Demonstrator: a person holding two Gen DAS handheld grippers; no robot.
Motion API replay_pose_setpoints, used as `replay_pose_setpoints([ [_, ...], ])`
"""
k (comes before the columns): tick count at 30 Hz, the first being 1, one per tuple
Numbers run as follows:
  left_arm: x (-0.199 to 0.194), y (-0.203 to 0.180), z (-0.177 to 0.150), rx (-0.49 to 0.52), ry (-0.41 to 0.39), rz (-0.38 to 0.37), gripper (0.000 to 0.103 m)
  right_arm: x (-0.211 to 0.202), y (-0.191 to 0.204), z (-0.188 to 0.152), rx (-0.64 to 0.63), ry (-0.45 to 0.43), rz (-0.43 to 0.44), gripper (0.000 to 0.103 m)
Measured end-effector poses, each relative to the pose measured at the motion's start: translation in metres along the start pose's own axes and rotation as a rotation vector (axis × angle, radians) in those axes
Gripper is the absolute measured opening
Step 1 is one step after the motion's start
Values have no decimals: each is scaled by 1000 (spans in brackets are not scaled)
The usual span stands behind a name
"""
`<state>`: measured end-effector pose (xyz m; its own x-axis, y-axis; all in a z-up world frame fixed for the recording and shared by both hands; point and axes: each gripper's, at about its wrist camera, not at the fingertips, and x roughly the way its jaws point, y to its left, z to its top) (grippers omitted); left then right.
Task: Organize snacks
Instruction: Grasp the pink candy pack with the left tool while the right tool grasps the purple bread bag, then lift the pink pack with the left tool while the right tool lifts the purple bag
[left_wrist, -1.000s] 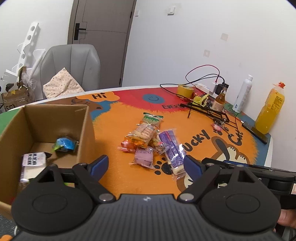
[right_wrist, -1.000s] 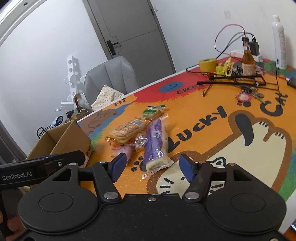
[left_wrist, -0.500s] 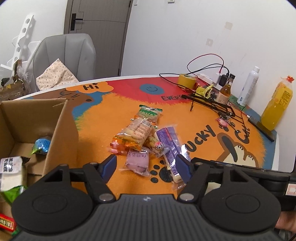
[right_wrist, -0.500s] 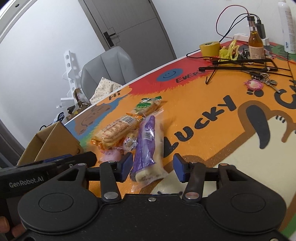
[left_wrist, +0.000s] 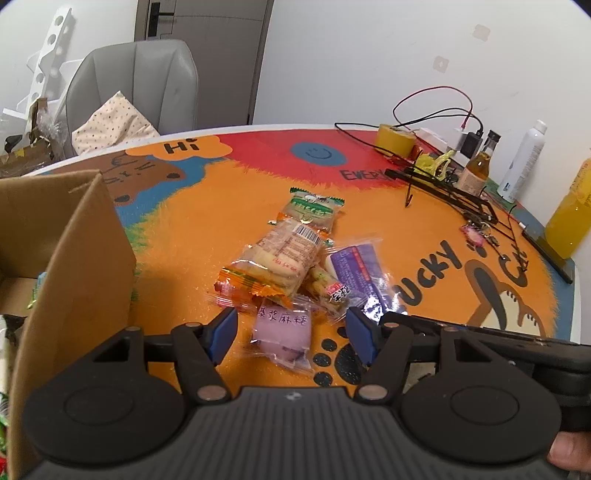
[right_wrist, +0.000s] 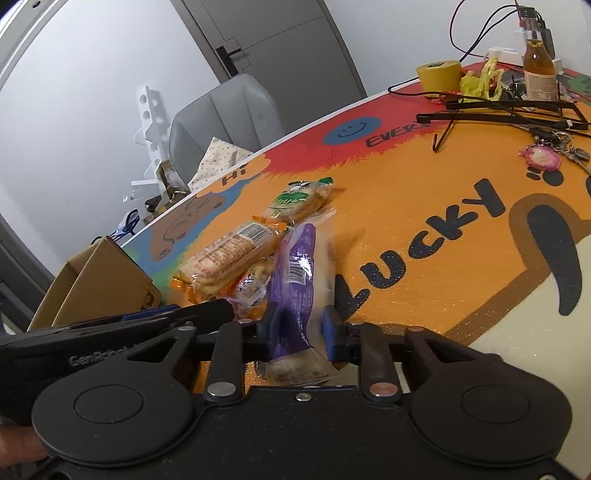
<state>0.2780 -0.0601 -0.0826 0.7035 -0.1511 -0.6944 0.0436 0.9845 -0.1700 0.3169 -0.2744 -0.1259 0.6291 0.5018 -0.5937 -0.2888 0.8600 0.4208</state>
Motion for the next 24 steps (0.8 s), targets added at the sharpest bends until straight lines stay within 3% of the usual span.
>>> replay_pose_setpoints([
  [5, 12, 2, -1, -10, 17, 4, 63, -8, -3, 0, -17, -10, -23, 19],
  [9, 19, 1, -5, -10, 41, -8, 54, -15, -8, 2, -11, -6, -72, 19],
  [11, 20, -1, -8, -3, 40, -5, 50, -17, -7, 3, -16, -4, -84, 29],
  [13, 20, -1, -8, -5, 38, -6, 36, -20, -5, 4, -24, -25, -94, 35],
  [16, 18, -1, -10, -6, 44, -28, 34, -16, -1, 6, -39, -26, -89, 54],
  [24, 5, 4, -17, -15, 44, -38, 33, 4, 6, -2, -58, 14, -115, 55],
])
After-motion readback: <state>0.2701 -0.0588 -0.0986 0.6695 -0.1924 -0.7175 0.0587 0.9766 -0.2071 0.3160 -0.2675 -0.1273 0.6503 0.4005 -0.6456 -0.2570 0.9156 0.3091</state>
